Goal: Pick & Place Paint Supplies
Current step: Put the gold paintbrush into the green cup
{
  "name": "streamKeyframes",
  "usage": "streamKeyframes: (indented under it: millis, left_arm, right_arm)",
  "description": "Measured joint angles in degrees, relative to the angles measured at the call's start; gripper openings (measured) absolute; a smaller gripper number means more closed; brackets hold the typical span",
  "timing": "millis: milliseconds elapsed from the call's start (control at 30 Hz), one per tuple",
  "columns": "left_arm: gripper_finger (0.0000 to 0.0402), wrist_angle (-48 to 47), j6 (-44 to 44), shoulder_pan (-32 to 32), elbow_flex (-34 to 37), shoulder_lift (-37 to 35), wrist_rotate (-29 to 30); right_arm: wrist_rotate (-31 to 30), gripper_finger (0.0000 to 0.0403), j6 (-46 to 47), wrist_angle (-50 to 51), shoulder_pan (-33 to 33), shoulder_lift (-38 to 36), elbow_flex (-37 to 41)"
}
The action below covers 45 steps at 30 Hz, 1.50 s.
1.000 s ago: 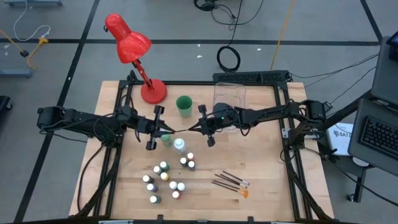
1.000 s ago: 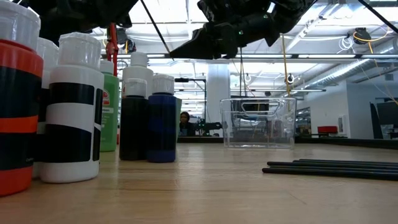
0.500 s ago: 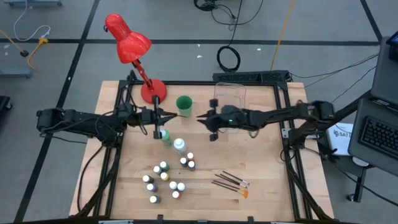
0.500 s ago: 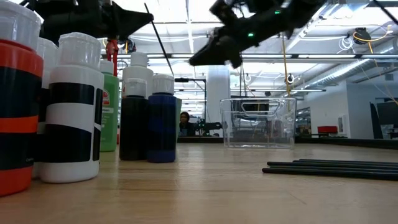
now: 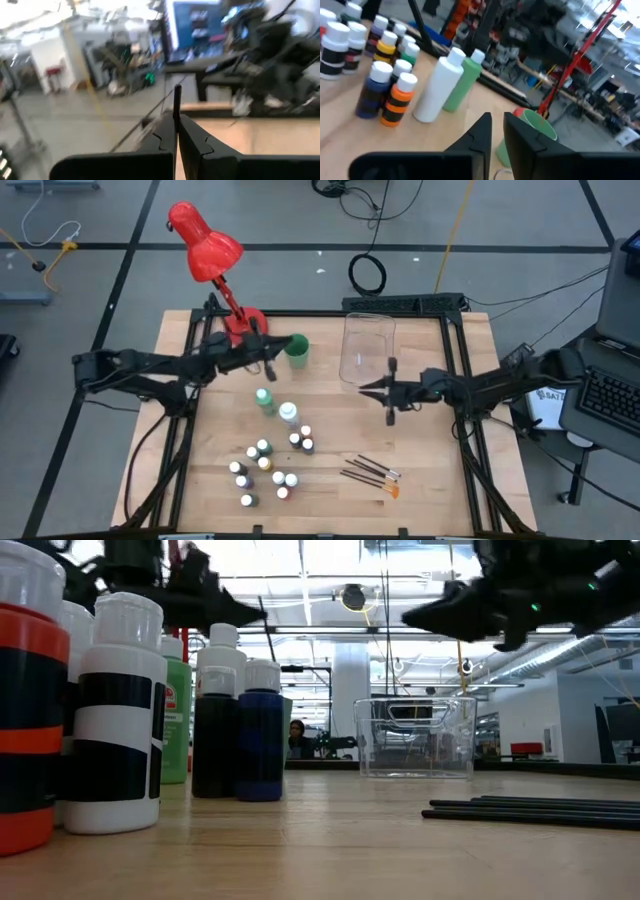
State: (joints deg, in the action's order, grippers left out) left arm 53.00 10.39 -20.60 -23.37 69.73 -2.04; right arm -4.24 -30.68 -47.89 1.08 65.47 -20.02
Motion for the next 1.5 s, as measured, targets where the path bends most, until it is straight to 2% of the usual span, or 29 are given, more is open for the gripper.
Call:
streamKeyframes:
  millis: [167,400,567,867,1033,1367,1500]
  left_arm:
    - [0.0,-4.1,-0.9,-3.4,-5.7,7.9,0.7]
    - [0.0,-7.8,-5.2,-6.3,-9.9,15.2,0.7]
    - [0.0,-8.7,-6.4,-6.4,-10.3,16.6,0.7]
    - [0.001,-12.4,-6.5,-5.8,-10.3,16.5,0.7]
    - [0.0047,-13.0,-8.2,-5.8,-10.3,16.5,0.7]
    - [0.0168,-16.8,-9.2,-5.8,-10.3,15.1,0.6]
    - [0.02,-22.8,-7.8,-5.4,-10.2,8.5,-2.0]
  right_arm:
    - [0.0,0.0017,0.2,-8.4,0.2,-0.2,6.9]
    - [2.6,0.0003,1.1,-9.3,0.2,-0.2,8.9]
    - [4.6,0.0002,1.5,-9.8,0.4,-0.1,8.9]
    - [4.5,0.0002,1.5,-10.6,0.9,-0.1,8.9]
    - [4.5,0.0002,1.5,-10.3,0.9,-0.1,8.9]
    - [4.4,0.0002,1.5,-10.0,0.9,-0.1,8.9]
    - [4.4,0.0002,1.5,-9.7,0.9,-0.1,8.9]
